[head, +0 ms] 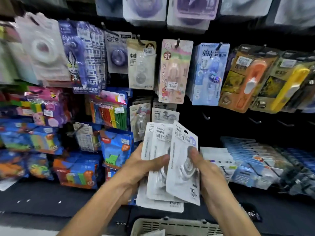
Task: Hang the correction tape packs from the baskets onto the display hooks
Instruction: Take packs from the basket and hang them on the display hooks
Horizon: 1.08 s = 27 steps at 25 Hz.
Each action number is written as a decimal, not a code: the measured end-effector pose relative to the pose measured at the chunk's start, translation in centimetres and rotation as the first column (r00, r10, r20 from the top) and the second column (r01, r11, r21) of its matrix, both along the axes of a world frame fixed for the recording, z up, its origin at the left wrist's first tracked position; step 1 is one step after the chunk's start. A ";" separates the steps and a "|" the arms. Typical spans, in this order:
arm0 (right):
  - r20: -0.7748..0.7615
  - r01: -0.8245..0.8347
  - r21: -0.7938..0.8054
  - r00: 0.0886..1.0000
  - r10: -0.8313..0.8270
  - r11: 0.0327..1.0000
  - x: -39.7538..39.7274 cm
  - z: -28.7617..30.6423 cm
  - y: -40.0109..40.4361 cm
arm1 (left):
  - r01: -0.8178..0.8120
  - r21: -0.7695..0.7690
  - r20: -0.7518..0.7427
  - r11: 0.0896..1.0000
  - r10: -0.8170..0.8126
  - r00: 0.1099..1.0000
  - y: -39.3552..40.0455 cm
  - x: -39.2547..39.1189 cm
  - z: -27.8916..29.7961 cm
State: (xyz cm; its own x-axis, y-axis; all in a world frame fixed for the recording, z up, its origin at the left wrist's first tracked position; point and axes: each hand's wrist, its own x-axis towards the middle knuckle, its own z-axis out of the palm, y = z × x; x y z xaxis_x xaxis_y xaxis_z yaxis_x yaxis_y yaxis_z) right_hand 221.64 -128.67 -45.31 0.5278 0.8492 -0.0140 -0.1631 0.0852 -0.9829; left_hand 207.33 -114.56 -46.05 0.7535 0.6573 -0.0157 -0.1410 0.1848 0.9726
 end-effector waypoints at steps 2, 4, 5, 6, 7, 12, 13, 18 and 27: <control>0.008 0.007 0.031 1.000 -0.007 0.999 -0.6 0.8 1.2 | -0.054 -0.024 0.029 0.998 0.055 0.998 1.2 -1.2 0.8; 0.110 0.100 0.080 0.988 -0.109 0.992 -0.7 0.6 2.0 | -0.146 0.002 0.074 0.989 0.145 0.987 2.1 -2.3 1.3; 0.154 0.138 0.110 0.976 -0.154 0.984 -0.6 0.3 2.2 | -0.222 0.028 0.102 0.975 0.218 0.971 2.5 -2.8 1.5; 0.172 0.150 0.124 0.970 -0.170 0.981 -0.3 0.2 2.3 | -0.294 0.057 0.143 0.954 0.284 0.948 3.0 -3.5 1.7; 0.168 0.127 0.128 0.975 -0.147 0.984 -0.1 0.2 2.6 | -0.355 0.083 0.189 0.931 0.335 0.923 3.5 -4.3 2.1; 0.310 0.140 -0.004 0.942 -0.132 0.990 0.8 1.1 6.4 | -0.490 0.141 0.304 0.860 0.433 0.848 4.8 -5.8 2.7; 0.335 0.176 -0.005 0.928 -0.164 0.984 0.7 1.0 7.1 | -0.484 0.134 0.303 0.865 0.429 0.851 4.8 -5.7 2.5; 0.351 0.423 0.051 0.840 -0.413 0.904 0.4 0.1 8.3 | -0.460 0.168 0.343 0.872 0.386 0.856 5.2 -4.8 2.6; 0.291 0.107 0.070 0.949 -0.123 0.992 -1.8 -1.1 6.0 | -0.367 0.147 0.277 0.919 0.318 0.907 4.6 -2.4 1.8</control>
